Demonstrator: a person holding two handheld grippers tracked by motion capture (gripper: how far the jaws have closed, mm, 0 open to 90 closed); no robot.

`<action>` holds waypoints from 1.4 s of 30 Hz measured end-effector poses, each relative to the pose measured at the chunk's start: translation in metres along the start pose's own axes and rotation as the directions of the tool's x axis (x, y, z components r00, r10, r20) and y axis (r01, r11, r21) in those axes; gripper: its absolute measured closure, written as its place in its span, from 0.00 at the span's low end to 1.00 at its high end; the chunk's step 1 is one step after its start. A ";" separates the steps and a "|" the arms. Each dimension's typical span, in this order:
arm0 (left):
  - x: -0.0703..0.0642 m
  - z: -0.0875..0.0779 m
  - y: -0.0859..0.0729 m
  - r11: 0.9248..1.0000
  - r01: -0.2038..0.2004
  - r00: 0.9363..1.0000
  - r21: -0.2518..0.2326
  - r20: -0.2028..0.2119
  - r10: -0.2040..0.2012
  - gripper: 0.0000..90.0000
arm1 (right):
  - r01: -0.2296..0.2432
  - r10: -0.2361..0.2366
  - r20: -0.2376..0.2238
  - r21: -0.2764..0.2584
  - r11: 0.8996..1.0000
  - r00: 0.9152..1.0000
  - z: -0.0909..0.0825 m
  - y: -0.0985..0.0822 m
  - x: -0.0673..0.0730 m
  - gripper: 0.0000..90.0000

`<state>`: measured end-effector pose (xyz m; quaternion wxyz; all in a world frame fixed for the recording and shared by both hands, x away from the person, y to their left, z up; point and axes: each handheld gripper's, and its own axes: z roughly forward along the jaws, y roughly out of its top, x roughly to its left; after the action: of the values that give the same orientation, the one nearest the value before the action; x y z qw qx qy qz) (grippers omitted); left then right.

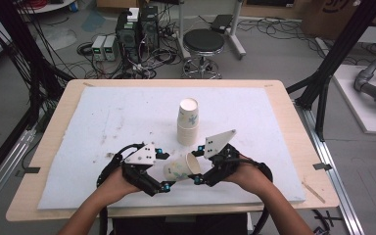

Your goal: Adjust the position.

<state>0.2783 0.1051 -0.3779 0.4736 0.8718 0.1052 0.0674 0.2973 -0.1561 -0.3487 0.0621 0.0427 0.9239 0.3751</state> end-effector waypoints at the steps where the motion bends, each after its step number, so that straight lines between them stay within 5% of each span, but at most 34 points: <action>1: 0.000 0.001 0.001 1.000 0.002 1.000 0.005 0.001 -0.002 0.17 | 0.010 -0.010 -0.003 0.019 1.000 1.000 0.001 0.004 0.000 0.33; 24: 0.002 0.021 0.006 0.990 -0.025 0.999 0.136 0.028 0.022 0.23 | 0.100 -0.103 0.007 0.145 0.984 0.995 0.015 0.022 0.004 0.33; 42: 0.003 0.029 0.010 0.985 -0.041 0.998 0.169 0.058 0.031 0.37 | 0.122 -0.126 0.005 0.199 0.972 0.992 0.022 0.023 0.008 0.33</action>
<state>0.2885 0.0771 -0.3855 0.3991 0.9123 0.0816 0.0428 0.2934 -0.1239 -0.3491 0.0891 -0.0057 0.9569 0.2762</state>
